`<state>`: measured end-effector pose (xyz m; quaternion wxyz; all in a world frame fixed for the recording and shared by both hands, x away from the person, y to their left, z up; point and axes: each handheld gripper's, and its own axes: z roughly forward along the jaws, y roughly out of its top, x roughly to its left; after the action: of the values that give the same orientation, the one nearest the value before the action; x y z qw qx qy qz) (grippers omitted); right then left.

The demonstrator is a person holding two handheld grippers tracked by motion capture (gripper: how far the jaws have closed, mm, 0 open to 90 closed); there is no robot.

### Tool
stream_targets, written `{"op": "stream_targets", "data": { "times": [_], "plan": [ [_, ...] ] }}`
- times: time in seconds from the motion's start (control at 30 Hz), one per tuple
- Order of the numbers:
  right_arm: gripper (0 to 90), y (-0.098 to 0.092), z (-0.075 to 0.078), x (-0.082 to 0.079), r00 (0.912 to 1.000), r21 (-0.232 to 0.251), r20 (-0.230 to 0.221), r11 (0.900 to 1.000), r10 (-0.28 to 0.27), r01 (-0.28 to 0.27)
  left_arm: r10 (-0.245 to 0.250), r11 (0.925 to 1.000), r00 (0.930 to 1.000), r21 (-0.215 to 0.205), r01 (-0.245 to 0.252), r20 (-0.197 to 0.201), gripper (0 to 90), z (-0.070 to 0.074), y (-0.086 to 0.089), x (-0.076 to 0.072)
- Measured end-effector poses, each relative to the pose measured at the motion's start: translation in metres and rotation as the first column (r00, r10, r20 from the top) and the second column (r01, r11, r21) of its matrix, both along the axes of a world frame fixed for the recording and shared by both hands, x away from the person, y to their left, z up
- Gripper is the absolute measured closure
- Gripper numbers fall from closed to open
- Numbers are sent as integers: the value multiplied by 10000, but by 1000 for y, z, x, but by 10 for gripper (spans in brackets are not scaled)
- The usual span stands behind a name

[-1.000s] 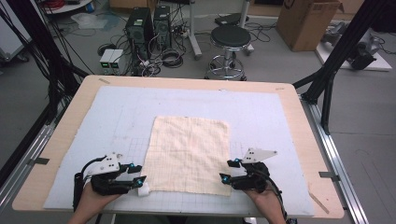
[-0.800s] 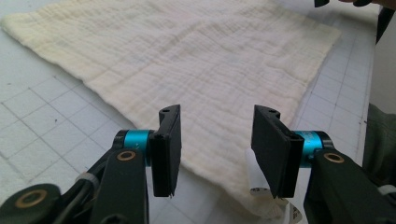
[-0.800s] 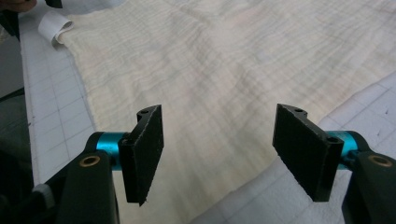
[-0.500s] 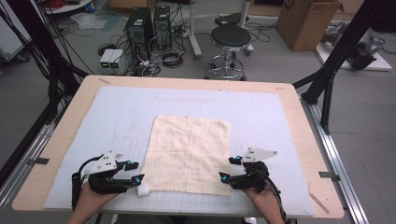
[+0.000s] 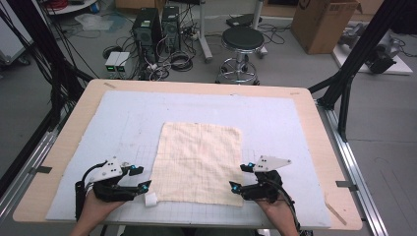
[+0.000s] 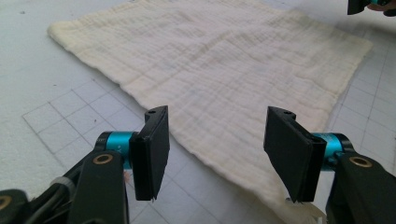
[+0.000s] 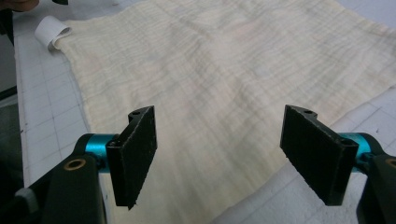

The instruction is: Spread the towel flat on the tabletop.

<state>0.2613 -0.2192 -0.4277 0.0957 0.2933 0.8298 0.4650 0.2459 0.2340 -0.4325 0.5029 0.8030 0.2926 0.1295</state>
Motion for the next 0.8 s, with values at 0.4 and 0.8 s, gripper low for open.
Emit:
{"op": "stream_targets", "data": {
  "times": [0.4,0.8],
  "plan": [
    [258,2,2,-1,9998,-122,192,9999,-32,34,63,9999,10000,-145,-63,-1,386,1,1,0],
    [252,3,2,-1,9997,-143,222,9998,-116,119,84,9999,10000,-86,-83,38,380,1,1,1]
  ]
}}
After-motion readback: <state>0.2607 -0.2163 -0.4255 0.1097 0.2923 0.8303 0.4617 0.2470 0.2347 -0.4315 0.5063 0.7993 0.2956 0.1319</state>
